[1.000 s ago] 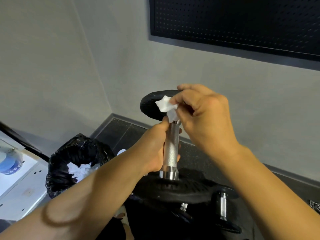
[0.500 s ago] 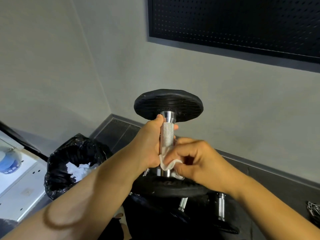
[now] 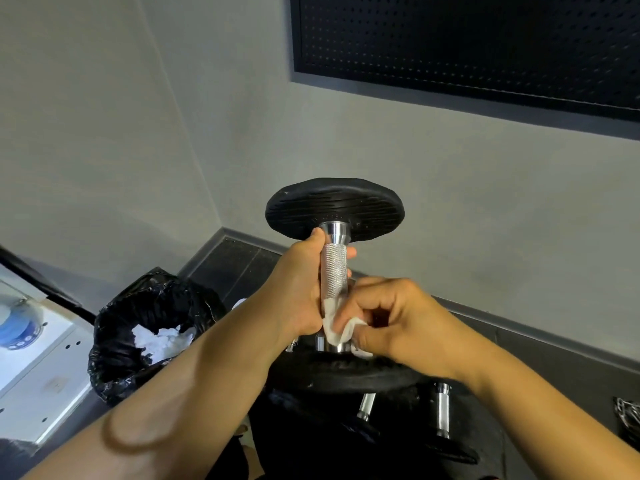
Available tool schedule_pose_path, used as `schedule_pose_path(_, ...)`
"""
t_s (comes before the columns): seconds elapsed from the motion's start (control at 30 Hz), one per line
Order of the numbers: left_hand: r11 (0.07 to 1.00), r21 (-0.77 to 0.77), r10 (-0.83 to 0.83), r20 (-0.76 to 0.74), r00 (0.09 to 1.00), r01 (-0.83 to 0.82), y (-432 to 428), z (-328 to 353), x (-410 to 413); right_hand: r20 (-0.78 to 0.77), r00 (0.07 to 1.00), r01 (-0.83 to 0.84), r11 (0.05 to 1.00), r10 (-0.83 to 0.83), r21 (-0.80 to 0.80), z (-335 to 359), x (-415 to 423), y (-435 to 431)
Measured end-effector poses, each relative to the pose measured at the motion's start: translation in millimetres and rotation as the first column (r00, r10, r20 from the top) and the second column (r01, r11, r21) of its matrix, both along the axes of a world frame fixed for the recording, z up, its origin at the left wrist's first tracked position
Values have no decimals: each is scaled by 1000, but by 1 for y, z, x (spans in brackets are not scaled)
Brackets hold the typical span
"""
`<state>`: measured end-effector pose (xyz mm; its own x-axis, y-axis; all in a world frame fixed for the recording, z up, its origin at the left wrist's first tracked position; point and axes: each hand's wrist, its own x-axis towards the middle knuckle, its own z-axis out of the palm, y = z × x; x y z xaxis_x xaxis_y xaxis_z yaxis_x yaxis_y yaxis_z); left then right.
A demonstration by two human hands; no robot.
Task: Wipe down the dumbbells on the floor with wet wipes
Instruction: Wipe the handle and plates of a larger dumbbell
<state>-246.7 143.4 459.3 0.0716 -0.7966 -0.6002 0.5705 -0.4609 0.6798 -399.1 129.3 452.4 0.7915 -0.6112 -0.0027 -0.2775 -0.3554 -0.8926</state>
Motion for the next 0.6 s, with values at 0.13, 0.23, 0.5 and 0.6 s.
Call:
schedule_pose_path(0.13, 999, 13, -40, -4, 999, 40, 4, 1, -2, 32, 997, 68, 998, -68, 17, -3, 5, -5)
schedule_pose_path(0.23, 996, 12, -86, -44, 995, 86, 6, 3, -2, 156, 961, 227, 974, -227, 18, 3, 14, -24)
schedule_pose_path(0.5, 996, -22, -89, -96, 991, 88, 5, 2, 4, 85, 975, 202, 978, -205, 45, 3, 12, -14)
schedule_pose_path(0.6, 999, 7, -38, -1, 999, 38, 4, -7, 6, -85, 996, 21, 996, -14, 81, -3, 5, 0)
